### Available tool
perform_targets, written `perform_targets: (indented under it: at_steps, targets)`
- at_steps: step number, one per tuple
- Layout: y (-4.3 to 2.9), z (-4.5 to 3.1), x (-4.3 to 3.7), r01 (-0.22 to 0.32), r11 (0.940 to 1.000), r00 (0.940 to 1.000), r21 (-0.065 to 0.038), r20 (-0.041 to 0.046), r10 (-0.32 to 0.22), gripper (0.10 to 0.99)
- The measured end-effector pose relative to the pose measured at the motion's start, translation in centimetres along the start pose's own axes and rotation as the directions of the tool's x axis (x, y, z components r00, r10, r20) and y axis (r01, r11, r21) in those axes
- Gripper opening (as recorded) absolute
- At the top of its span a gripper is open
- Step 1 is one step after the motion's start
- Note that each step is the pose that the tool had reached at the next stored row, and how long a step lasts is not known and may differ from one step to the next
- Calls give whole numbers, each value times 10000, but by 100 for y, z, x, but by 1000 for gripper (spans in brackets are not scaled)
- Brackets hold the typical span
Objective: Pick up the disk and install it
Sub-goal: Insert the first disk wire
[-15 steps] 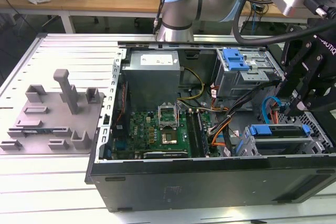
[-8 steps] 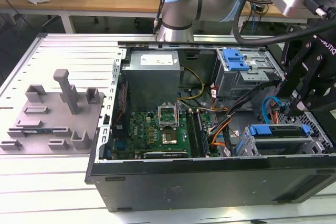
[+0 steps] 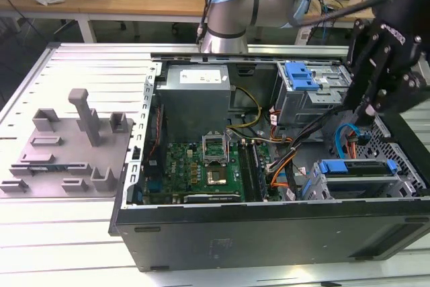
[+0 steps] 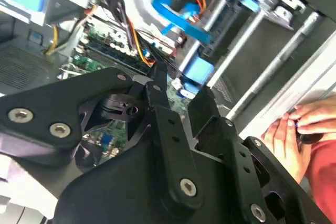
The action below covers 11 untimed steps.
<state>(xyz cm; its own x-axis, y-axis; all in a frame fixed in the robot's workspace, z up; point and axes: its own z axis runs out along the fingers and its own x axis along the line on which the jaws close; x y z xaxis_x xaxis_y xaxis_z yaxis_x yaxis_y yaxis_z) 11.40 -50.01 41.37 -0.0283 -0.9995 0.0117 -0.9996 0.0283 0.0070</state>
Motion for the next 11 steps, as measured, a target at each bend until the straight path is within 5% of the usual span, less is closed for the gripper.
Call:
perform_targets:
  at_steps: [1,6,7,8,11]
  targets:
    - [-57,-1,-78,4,10000,10000,-1,-1,-4,443]
    - [-275,0,-96,217,9998,9998,-49,2,-217,443]
    - [-312,0,-97,254,9996,9997,-131,-10,-254,443]
    - [-320,0,-98,257,9994,9996,-222,-99,-260,443]
    - [-358,0,-109,224,9980,9960,-585,-847,-273,443]
